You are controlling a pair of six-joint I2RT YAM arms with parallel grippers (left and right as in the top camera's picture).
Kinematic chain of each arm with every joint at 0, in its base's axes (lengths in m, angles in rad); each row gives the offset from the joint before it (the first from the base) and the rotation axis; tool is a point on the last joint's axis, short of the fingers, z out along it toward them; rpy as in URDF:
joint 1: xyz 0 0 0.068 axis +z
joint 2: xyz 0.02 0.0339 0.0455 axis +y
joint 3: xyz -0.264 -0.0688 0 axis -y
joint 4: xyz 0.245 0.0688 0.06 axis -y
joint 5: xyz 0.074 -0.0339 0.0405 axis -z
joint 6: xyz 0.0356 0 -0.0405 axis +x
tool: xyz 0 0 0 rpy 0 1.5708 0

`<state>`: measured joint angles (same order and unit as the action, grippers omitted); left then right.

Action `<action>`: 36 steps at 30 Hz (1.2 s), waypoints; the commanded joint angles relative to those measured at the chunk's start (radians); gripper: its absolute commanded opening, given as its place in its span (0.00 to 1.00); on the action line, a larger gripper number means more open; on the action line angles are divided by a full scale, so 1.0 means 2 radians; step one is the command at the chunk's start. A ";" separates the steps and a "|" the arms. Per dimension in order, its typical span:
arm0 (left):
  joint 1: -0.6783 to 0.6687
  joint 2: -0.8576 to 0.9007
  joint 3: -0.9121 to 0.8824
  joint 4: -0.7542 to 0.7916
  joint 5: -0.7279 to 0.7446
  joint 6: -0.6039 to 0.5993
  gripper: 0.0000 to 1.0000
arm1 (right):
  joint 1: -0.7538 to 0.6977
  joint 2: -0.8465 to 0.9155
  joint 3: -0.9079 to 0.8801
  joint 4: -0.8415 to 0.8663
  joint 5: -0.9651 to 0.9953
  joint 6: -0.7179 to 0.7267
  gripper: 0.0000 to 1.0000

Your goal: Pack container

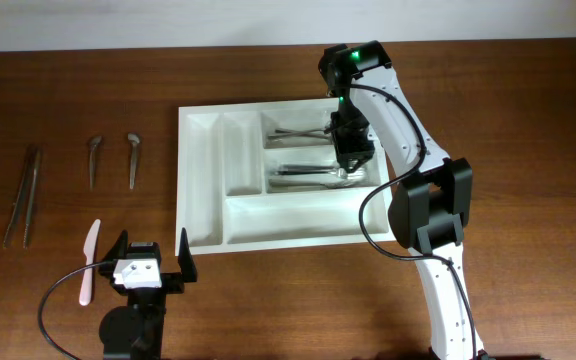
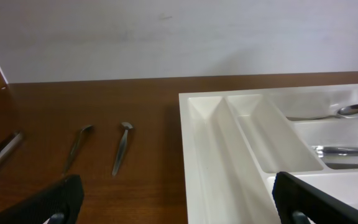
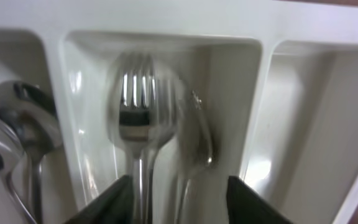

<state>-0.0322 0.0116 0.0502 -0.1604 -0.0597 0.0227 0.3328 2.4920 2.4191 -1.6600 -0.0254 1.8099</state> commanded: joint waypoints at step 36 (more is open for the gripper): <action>0.002 -0.003 -0.002 0.000 0.002 0.008 0.99 | -0.251 -0.066 0.289 0.000 0.033 -0.971 0.99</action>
<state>-0.0322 0.0116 0.0502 -0.1604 -0.0597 0.0227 -0.0826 2.4031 2.9795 -1.6569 0.3832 0.2337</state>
